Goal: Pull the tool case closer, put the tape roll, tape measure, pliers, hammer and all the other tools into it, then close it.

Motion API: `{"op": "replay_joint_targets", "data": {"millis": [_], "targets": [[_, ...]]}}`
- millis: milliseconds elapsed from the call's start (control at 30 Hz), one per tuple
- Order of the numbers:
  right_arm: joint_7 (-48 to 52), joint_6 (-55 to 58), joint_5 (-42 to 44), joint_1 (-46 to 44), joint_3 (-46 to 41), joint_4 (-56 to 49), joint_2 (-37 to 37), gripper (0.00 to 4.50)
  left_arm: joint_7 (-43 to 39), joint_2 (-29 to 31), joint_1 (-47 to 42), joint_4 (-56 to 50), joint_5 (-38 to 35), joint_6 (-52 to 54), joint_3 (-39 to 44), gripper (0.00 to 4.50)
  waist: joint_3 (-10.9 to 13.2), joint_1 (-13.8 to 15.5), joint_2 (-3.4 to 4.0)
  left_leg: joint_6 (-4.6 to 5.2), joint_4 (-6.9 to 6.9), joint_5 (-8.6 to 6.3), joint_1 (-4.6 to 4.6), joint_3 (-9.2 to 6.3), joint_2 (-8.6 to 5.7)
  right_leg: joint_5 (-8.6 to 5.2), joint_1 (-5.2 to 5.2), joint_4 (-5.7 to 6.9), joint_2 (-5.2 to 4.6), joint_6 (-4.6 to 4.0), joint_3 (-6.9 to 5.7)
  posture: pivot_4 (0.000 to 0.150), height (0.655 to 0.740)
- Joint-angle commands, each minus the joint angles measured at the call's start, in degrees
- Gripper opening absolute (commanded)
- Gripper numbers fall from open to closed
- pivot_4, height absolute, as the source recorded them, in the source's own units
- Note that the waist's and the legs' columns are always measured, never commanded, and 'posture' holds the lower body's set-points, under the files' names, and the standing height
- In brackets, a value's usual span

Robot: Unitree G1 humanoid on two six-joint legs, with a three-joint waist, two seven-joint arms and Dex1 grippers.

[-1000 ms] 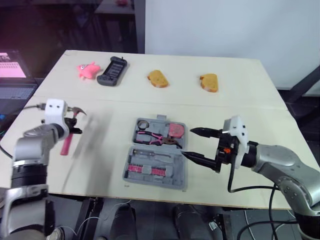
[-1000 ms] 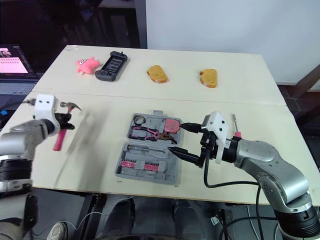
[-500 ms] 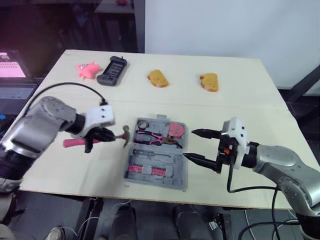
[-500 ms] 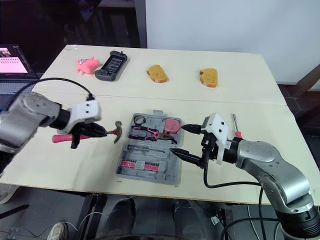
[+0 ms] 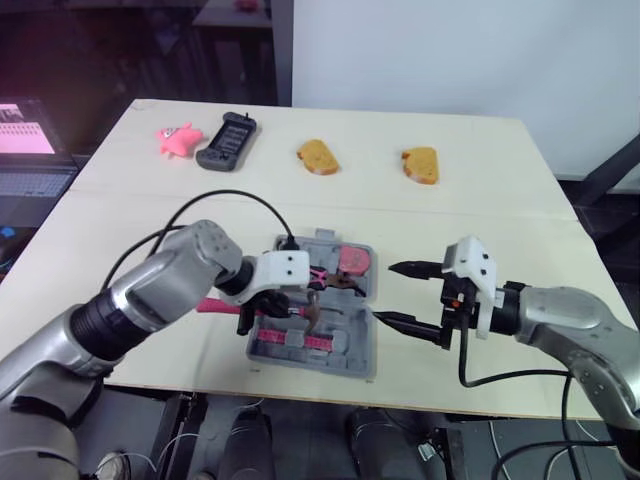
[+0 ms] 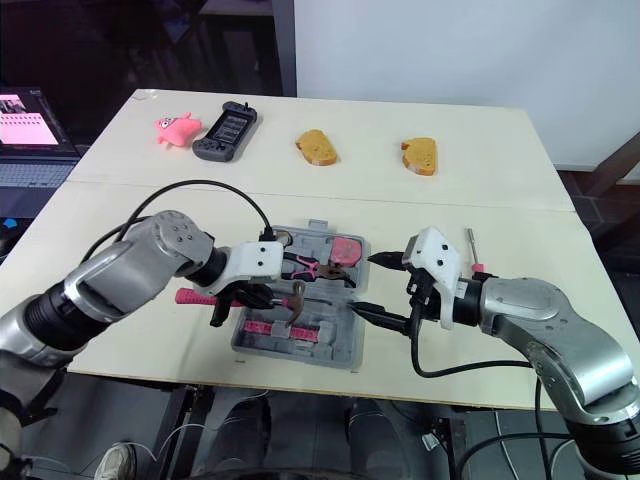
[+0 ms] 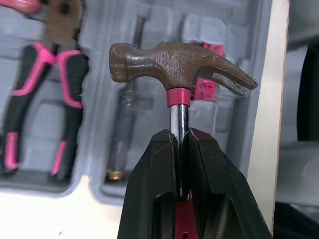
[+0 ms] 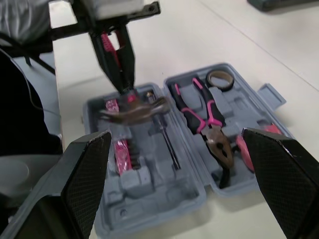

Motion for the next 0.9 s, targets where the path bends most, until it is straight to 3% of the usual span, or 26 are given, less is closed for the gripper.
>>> {"op": "replay_joint_targets", "data": {"millis": [33, 200, 400, 900], "targets": [[-0.1, 0.2, -0.2, -0.2, -0.1, -1.9, -0.6, 4.5, 3.0, -4.1, -1.6, 0.7, 2.8, -1.0, -2.5, 0.08, 0.0, 0.1, -0.01, 0.0, 0.02, 0.0, -0.01, 0.0, 0.0, 0.0, 0.01, 0.0, 0.0, 0.0, 0.0, 0.15, 0.7395], [-0.2, 0.7, -0.5, 0.5, 0.0, -1.9, -0.9, 4.5, 2.5, -8.7, -4.2, 2.8, 3.3, -0.3, -5.2, 0.08, 0.0, 0.0, 0.0, 0.0, -0.01, 0.0, -0.01, -0.01, 0.0, 0.0, -0.01, 0.0, 0.01, 0.0, 0.0, 0.15, 0.7395], [0.4, 1.5, -0.8, 1.7, -0.6, -2.2, -1.5, 4.5, 2.5, -10.5, -6.0, 8.2, 6.7, -5.9, -8.5, 0.08, 0.0, -0.2, 0.01, 0.0, -0.01, 0.0, 0.02, -0.01, 0.0, 0.0, 0.02, 0.0, 0.01, 0.01, 0.0, 0.15, 0.7395], [1.0, 1.7, -0.8, 3.4, -1.6, -2.7, -2.5, 4.5, 1.3, -14.7, -4.7, 10.7, 8.9, -7.3, -9.6, 0.08, 0.0, -0.1, 0.01, 0.0, 0.0, 0.0, 0.01, -0.01, 0.0, 0.0, 0.03, 0.0, 0.01, 0.01, 0.0, 0.15, 0.7395]]}}
